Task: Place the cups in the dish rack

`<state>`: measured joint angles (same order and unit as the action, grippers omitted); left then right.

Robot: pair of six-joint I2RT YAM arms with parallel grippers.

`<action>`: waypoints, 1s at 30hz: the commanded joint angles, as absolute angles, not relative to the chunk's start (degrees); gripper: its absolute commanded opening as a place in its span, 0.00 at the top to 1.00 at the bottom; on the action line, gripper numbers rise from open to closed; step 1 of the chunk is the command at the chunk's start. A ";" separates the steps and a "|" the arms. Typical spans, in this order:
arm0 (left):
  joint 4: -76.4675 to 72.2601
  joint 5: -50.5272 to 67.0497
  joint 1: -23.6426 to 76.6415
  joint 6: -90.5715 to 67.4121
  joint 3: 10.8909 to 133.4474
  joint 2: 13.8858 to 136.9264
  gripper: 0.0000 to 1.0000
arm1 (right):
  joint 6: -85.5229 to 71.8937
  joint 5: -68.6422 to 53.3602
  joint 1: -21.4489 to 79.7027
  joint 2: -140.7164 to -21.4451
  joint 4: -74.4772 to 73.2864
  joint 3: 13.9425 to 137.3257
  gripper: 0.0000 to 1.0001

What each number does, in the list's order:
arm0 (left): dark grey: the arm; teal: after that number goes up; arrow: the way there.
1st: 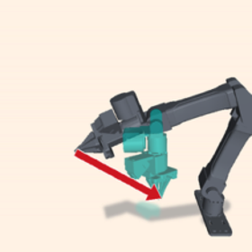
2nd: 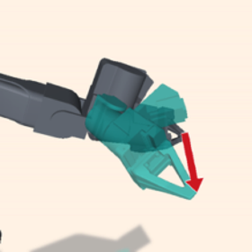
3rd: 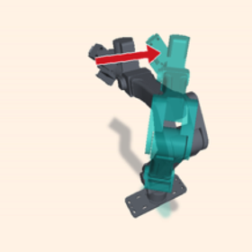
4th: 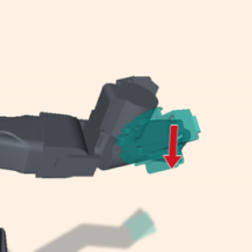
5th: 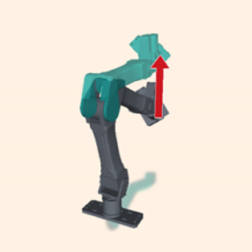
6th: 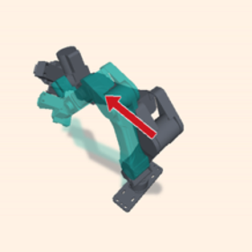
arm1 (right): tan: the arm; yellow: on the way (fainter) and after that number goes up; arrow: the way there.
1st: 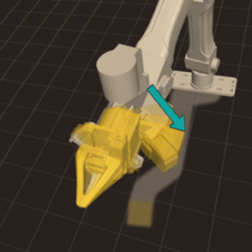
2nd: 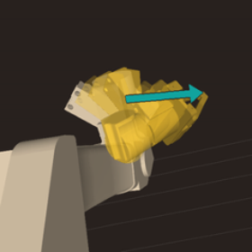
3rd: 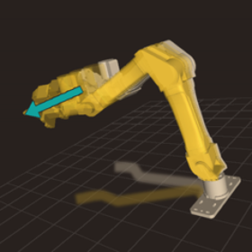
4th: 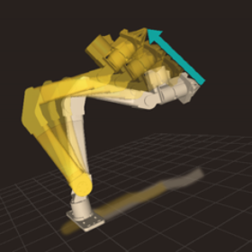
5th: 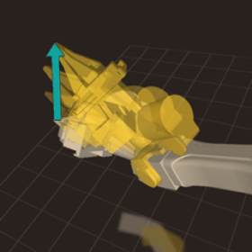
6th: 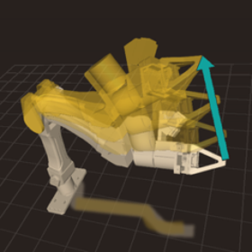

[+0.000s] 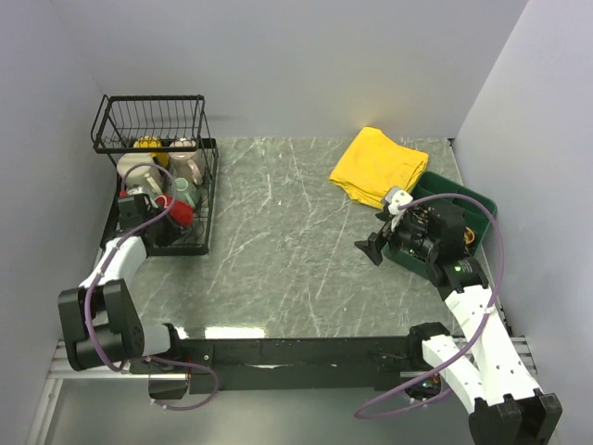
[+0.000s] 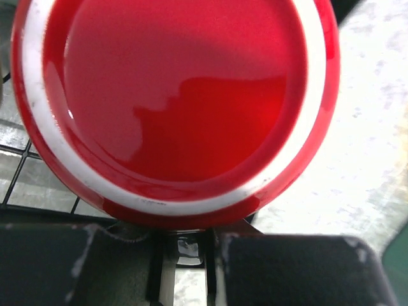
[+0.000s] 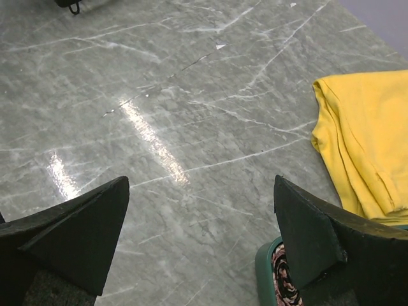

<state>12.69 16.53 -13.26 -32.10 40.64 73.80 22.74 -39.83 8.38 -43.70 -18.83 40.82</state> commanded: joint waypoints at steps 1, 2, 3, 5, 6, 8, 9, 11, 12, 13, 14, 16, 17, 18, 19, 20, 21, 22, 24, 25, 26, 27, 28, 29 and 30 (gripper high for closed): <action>6.68 9.77 -10.38 -30.94 44.56 76.19 0.99 | 21.80 -41.75 7.12 -42.63 -17.05 40.96 0.00; 6.94 8.80 -10.02 -30.85 44.82 76.55 0.99 | 21.71 -41.84 7.12 -42.54 -16.96 40.96 0.00; 7.20 6.70 -9.15 -30.59 45.26 76.90 0.99 | 21.71 -41.84 6.86 -42.45 -16.79 40.96 0.00; 7.73 4.75 -8.18 -30.24 45.79 77.95 0.98 | 21.71 -41.92 6.68 -42.36 -16.79 40.96 0.00; 8.00 2.92 -7.13 -29.80 46.31 78.39 0.98 | 21.53 -42.10 6.51 -42.36 -16.79 40.96 0.00; 9.14 0.89 -5.89 -29.27 46.93 79.71 0.93 | 21.53 -42.27 6.15 -42.36 -16.79 40.96 0.00; 9.40 0.18 -4.84 -29.01 47.37 80.15 0.91 | 21.45 -42.28 6.07 -42.28 -16.79 40.96 0.00; 10.19 -1.48 -4.05 -28.74 47.72 81.30 0.87 | 21.36 -42.45 5.54 -42.19 -16.70 40.87 0.00; 10.28 -1.84 -3.52 -28.48 47.90 81.82 0.87 | 21.36 -42.63 5.45 -42.19 -16.61 40.96 0.00; 10.63 -2.28 -3.34 -28.39 47.81 82.09 0.86 | 21.36 -42.71 5.19 -42.10 -16.61 40.87 0.00; 10.81 -2.37 -3.25 -28.48 47.90 82.26 0.82 | 21.27 -42.80 4.84 -42.01 -16.52 40.87 0.00; 11.07 -3.07 -3.08 -28.30 48.08 82.35 0.77 | 21.18 -42.98 4.66 -41.92 -16.52 40.87 0.00; 11.42 -3.42 -2.99 -28.21 48.16 82.27 0.71 | 21.18 -43.15 4.48 -41.84 -16.52 40.87 0.00; 11.77 -3.69 -2.81 -28.04 48.34 82.18 0.68 | 21.09 -43.15 4.13 -41.75 -16.52 40.87 0.00; 12.04 -3.87 -2.73 -27.86 48.43 81.92 0.66 | 21.01 -43.33 4.04 -41.75 -16.52 40.87 0.00; 12.56 -4.22 -2.72 -27.77 48.51 81.65 0.61 | 21.09 -43.42 3.87 -41.57 -16.52 40.78 0.00; 12.83 -4.48 -2.55 -27.51 48.52 80.87 0.58 | 21.01 -43.50 3.43 -41.49 -16.44 40.78 0.00; 13.01 -4.57 -2.37 -27.51 48.43 80.34 0.55 | 21.01 -43.59 3.25 -41.48 -16.44 40.78 0.00; 13.88 -4.57 -2.29 -27.07 48.60 78.33 0.49 | 20.83 -43.77 2.64 -41.31 -16.44 40.78 0.00; 14.32 -4.40 -2.29 -27.07 48.60 77.53 0.47 | 20.83 -43.94 2.46 -41.31 -16.44 40.78 0.00; 14.76 -3.87 -2.20 -26.90 48.86 76.65 0.43 | 20.83 -44.03 2.11 -41.13 -16.44 40.69 0.00; 15.64 -3.43 -2.20 -26.81 48.87 74.55 0.42 | 20.92 -44.12 1.94 -41.05 -16.44 40.78 0.00; 16.17 -3.08 -2.20 -26.72 48.95 73.31 0.40 | 20.92 -44.21 1.24 -40.96 -16.44 40.78 0.00; 16.69 -2.64 -2.20 -26.63 48.96 71.82 0.35 | 20.74 -44.21 0.88 -40.70 -16.44 40.69 0.00; 17.40 -1.77 -2.20 -26.63 48.96 68.59 0.32 | 20.57 -44.21 0.53 -40.52 -16.44 40.78 0.00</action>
<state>15.90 -2.94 -2.52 -27.64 46.22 77.23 21.65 -43.18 2.11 -41.87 -18.61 40.82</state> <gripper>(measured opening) 0.631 0.998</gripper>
